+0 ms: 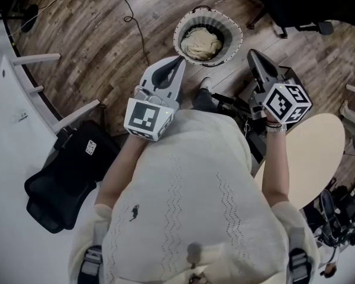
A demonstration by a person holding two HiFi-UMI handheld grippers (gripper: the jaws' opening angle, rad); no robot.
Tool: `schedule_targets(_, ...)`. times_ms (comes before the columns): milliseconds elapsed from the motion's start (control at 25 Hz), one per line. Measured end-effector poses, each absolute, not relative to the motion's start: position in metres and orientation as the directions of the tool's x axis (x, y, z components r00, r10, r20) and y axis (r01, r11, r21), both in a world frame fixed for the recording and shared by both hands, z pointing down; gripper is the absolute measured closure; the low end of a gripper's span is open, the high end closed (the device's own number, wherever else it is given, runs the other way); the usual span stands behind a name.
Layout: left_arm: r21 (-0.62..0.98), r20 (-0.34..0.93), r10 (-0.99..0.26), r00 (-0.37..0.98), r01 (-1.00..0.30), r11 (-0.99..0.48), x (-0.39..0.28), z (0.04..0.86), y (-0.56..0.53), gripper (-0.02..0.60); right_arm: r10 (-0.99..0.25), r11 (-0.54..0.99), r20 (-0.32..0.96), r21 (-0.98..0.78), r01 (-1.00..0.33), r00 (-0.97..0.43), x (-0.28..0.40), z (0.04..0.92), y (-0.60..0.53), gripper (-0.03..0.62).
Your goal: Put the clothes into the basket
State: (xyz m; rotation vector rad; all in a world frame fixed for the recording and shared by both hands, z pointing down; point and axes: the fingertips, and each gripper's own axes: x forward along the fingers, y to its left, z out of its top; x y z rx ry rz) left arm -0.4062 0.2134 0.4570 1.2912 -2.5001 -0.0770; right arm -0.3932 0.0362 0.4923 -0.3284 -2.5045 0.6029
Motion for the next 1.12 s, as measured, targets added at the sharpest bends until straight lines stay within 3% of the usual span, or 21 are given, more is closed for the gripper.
schedule_targets(600,0.176,0.189,-0.793,-0.579,-0.774,0.608,-0.412,0.42,0.237,0.561,0.306,0.912,0.289,-0.364,0.192,-0.907,-0.379,0.399,0.092,0.588)
schedule_targets(1120,0.137,0.055,-0.755,-0.653,-0.744,0.654,-0.429,0.331,0.26,0.561,0.301,0.931,0.089,-0.242,0.272,-0.95,-0.387,0.294,0.109,0.588)
